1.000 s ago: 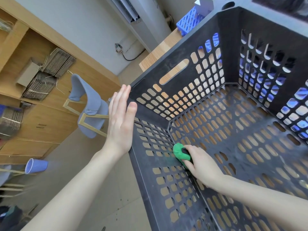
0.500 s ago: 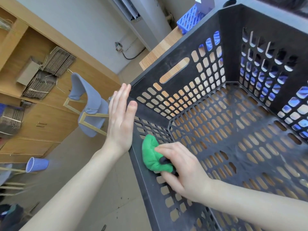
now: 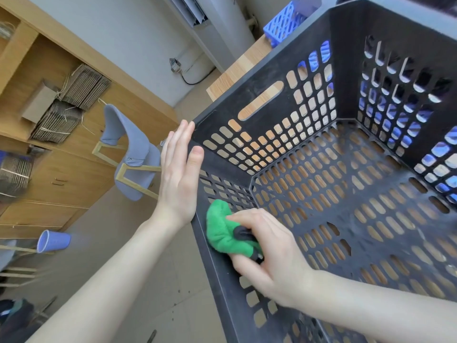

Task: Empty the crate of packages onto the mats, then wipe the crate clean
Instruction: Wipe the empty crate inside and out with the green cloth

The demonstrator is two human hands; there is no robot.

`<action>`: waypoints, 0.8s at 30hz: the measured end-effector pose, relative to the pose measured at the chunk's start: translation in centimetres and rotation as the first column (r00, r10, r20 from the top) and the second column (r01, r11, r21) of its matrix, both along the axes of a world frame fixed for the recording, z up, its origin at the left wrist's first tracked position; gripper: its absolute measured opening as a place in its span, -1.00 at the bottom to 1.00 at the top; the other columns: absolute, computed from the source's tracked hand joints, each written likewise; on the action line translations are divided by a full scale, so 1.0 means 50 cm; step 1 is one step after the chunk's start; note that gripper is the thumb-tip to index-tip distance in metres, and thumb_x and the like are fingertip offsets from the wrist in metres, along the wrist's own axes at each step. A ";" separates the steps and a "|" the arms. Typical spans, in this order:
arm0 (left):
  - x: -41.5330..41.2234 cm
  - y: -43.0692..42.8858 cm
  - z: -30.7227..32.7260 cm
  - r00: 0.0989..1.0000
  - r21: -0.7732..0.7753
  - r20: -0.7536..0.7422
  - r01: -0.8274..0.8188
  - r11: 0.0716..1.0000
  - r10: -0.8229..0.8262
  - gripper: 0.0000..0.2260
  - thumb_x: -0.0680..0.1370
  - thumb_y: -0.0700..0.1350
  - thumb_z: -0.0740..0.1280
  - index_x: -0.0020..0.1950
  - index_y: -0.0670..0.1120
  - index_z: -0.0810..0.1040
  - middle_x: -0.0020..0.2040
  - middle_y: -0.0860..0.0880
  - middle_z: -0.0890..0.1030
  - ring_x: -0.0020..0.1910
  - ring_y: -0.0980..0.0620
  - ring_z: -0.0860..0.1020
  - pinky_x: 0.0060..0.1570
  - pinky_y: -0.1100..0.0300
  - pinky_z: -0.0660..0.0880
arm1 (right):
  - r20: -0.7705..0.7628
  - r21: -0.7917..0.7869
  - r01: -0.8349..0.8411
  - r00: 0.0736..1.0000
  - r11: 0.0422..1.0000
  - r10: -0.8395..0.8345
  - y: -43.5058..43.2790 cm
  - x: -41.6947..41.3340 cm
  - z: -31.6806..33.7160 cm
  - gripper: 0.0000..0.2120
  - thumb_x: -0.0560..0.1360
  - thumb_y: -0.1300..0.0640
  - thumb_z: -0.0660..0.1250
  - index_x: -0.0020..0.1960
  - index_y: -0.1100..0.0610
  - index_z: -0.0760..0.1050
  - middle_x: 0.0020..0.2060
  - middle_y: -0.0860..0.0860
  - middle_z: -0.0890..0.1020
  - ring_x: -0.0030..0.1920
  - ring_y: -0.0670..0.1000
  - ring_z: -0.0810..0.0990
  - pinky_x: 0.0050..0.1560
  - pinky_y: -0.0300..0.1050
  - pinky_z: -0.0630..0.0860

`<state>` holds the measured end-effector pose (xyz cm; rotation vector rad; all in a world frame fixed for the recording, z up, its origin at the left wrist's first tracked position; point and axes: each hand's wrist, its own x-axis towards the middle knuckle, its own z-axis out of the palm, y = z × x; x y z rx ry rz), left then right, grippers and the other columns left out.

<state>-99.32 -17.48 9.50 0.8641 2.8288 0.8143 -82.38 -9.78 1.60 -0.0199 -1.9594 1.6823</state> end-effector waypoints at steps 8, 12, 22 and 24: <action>0.000 -0.002 0.001 1.000 -0.001 0.000 -0.002 1.000 0.002 -0.42 0.57 0.27 -0.06 0.55 0.11 0.18 0.57 0.19 0.13 0.56 0.21 -0.01 0.54 -0.01 -0.03 | 0.006 0.116 -0.053 0.999 0.992 0.053 0.003 0.006 -0.079 -0.63 0.39 0.16 0.31 0.19 0.15 0.38 0.09 0.06 0.55 0.05 0.04 0.53 0.03 -0.11 0.49; 0.000 -0.001 0.001 1.000 -0.014 0.004 -0.002 1.000 0.002 -0.44 0.57 0.30 -0.08 0.54 0.17 0.15 0.57 0.21 0.12 0.55 0.22 -0.02 0.55 -0.01 -0.05 | 0.415 0.276 -0.192 0.908 0.942 0.064 0.037 0.019 -0.196 -0.81 0.48 0.01 0.19 0.04 0.06 0.33 -0.09 -0.05 0.48 -0.11 -0.02 0.46 -0.14 -0.10 0.45; 0.005 0.000 0.001 1.000 0.019 0.018 0.007 1.000 -0.007 -0.49 0.58 0.26 -0.11 0.52 0.19 0.13 0.55 0.23 0.13 0.54 0.26 -0.01 0.55 0.03 -0.07 | 0.118 0.042 -0.084 0.990 0.996 0.078 0.004 0.007 -0.068 -0.66 0.39 0.16 0.31 0.16 0.14 0.43 0.03 -0.02 0.54 -0.01 -0.01 0.49 -0.01 -0.17 0.42; 0.006 -0.001 0.000 0.999 0.061 0.031 0.006 0.998 -0.008 -0.50 0.60 0.23 -0.10 0.53 0.16 0.14 0.56 0.20 0.15 0.55 0.23 0.01 0.55 -0.01 -0.04 | -0.011 0.006 -0.052 0.999 0.999 0.052 -0.009 -0.003 -0.026 -0.64 0.37 0.23 0.33 0.16 0.19 0.44 0.04 0.04 0.56 -0.01 0.06 0.51 0.00 -0.12 0.45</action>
